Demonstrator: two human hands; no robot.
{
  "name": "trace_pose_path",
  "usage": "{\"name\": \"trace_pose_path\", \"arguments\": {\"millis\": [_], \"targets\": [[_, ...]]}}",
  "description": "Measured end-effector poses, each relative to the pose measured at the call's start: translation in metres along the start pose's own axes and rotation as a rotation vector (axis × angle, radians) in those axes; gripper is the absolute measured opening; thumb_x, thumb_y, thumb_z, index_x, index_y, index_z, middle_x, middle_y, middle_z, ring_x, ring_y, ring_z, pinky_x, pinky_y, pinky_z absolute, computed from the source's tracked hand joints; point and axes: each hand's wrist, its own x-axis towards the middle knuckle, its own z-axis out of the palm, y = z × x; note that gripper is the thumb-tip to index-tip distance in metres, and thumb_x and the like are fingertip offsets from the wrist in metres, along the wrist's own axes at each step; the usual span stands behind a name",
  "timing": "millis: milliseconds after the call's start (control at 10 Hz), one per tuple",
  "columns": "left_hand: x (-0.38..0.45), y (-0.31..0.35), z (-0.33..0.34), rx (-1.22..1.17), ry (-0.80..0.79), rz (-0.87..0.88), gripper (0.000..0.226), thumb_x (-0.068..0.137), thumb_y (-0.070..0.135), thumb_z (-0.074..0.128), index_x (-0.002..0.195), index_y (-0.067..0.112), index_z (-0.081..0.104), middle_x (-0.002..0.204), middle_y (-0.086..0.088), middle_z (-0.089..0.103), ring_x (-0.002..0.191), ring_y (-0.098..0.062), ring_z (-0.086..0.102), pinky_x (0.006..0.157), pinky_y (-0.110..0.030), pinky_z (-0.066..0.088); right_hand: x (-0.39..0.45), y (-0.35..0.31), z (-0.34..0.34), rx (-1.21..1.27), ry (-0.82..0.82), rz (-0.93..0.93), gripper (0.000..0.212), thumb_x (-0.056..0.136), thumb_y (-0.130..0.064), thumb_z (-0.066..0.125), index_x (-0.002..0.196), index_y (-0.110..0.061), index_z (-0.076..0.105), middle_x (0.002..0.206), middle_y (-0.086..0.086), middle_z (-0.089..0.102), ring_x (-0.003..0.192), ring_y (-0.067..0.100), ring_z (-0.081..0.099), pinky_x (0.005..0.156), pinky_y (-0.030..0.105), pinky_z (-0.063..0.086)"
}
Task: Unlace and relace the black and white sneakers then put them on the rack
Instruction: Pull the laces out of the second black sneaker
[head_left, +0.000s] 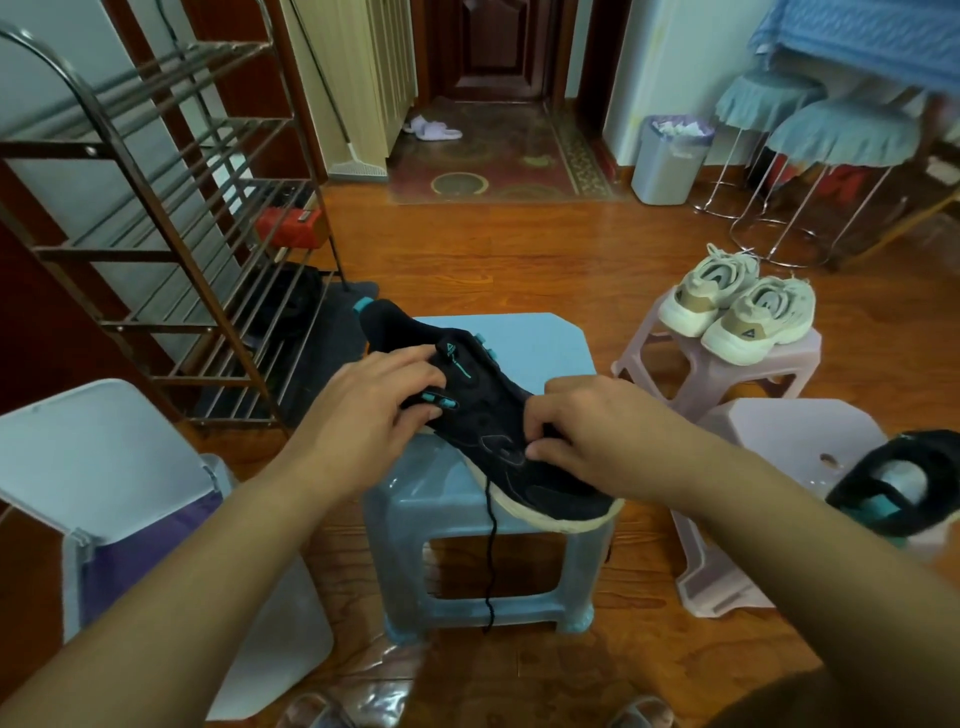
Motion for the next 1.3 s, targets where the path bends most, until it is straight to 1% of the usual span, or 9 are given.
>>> {"name": "trace_pose_path", "arguments": {"millis": [200, 400, 600, 800, 900, 1000, 1100, 1200, 1300], "targets": [[0.000, 0.005, -0.001, -0.007, 0.011, -0.028, 0.025, 0.091, 0.018, 0.071, 0.116, 0.021, 0.070, 0.142, 0.000, 0.059, 0.121, -0.021, 0.058, 0.103, -0.051, 0.046, -0.038, 0.021, -0.017, 0.183, 0.030, 0.145, 0.043, 0.094, -0.058, 0.050, 0.067, -0.026, 0.055, 0.069, -0.006, 0.054, 0.066, 0.008, 0.053, 0.063, 0.028, 0.045], [-0.004, 0.007, -0.002, -0.013, 0.009, -0.042, 0.025, 0.092, 0.019, 0.070, 0.117, 0.023, 0.070, 0.146, 0.001, 0.056, 0.128, -0.019, 0.053, 0.107, -0.043, 0.038, -0.075, 0.113, -0.021, -0.087, -0.264, 0.990, 0.031, 0.098, -0.040, 0.056, 0.106, -0.013, 0.067, 0.091, 0.005, 0.065, 0.087, 0.022, 0.064, 0.081, 0.038, 0.054], [-0.001, 0.003, 0.000, -0.006, 0.017, -0.040, 0.027, 0.092, 0.019, 0.071, 0.118, 0.022, 0.069, 0.145, 0.001, 0.056, 0.126, -0.019, 0.055, 0.107, -0.043, 0.040, -0.028, 0.018, -0.023, 0.386, 0.104, 0.408, 0.056, 0.085, -0.067, 0.059, 0.128, -0.031, 0.058, 0.113, -0.012, 0.060, 0.104, 0.006, 0.056, 0.087, 0.029, 0.049], [-0.003, 0.003, 0.000, -0.054, 0.033, -0.004, 0.023, 0.090, 0.016, 0.074, 0.111, 0.023, 0.070, 0.141, 0.004, 0.059, 0.122, -0.018, 0.056, 0.104, -0.046, 0.046, -0.003, -0.025, 0.003, -0.176, -0.039, 0.397, 0.045, 0.091, -0.059, 0.061, 0.102, -0.015, 0.064, 0.091, 0.004, 0.059, 0.093, 0.024, 0.059, 0.072, 0.033, 0.044], [-0.004, 0.000, 0.001, -0.050, 0.027, 0.006, 0.023, 0.091, 0.017, 0.073, 0.112, 0.024, 0.069, 0.142, 0.004, 0.058, 0.124, -0.018, 0.055, 0.106, -0.045, 0.045, -0.008, -0.020, -0.008, -0.022, -0.129, 0.397, 0.029, 0.097, -0.047, 0.060, 0.087, -0.021, 0.068, 0.083, 0.003, 0.064, 0.081, 0.019, 0.063, 0.065, 0.030, 0.044], [-0.003, -0.002, 0.001, -0.051, 0.028, 0.005, 0.024, 0.092, 0.017, 0.073, 0.114, 0.023, 0.070, 0.144, 0.000, 0.057, 0.127, -0.021, 0.054, 0.108, -0.041, 0.040, -0.018, 0.007, -0.024, 0.809, -0.033, 0.588, 0.023, 0.096, -0.031, 0.065, 0.078, -0.021, 0.073, 0.070, -0.004, 0.064, 0.065, 0.009, 0.055, 0.061, 0.025, 0.043], [-0.002, 0.001, 0.002, -0.049, 0.050, -0.004, 0.024, 0.092, 0.019, 0.073, 0.116, 0.021, 0.070, 0.141, -0.001, 0.059, 0.123, -0.022, 0.056, 0.105, -0.041, 0.041, -0.021, 0.055, -0.031, 1.744, 0.636, 0.756, 0.009, 0.094, -0.010, 0.057, 0.089, -0.011, 0.064, 0.077, 0.002, 0.058, 0.070, 0.013, 0.055, 0.078, 0.028, 0.049], [0.000, 0.004, 0.005, -0.034, 0.062, 0.033, 0.022, 0.091, 0.019, 0.074, 0.112, 0.021, 0.070, 0.129, 0.005, 0.063, 0.107, -0.019, 0.059, 0.095, -0.047, 0.049, -0.026, 0.077, -0.047, 2.389, 1.098, 0.475, 0.018, 0.100, -0.012, 0.044, 0.086, -0.011, 0.054, 0.069, -0.001, 0.056, 0.073, 0.015, 0.067, 0.087, 0.032, 0.056], [0.002, 0.003, 0.005, -0.036, 0.062, 0.038, 0.022, 0.091, 0.020, 0.073, 0.112, 0.023, 0.069, 0.124, 0.010, 0.063, 0.102, -0.016, 0.058, 0.091, -0.048, 0.050, -0.017, 0.065, -0.048, 2.254, 0.757, 0.383, 0.029, 0.101, -0.020, 0.049, 0.072, -0.020, 0.045, 0.066, -0.007, 0.039, 0.051, 0.005, 0.036, 0.048, 0.018, 0.032]]}}
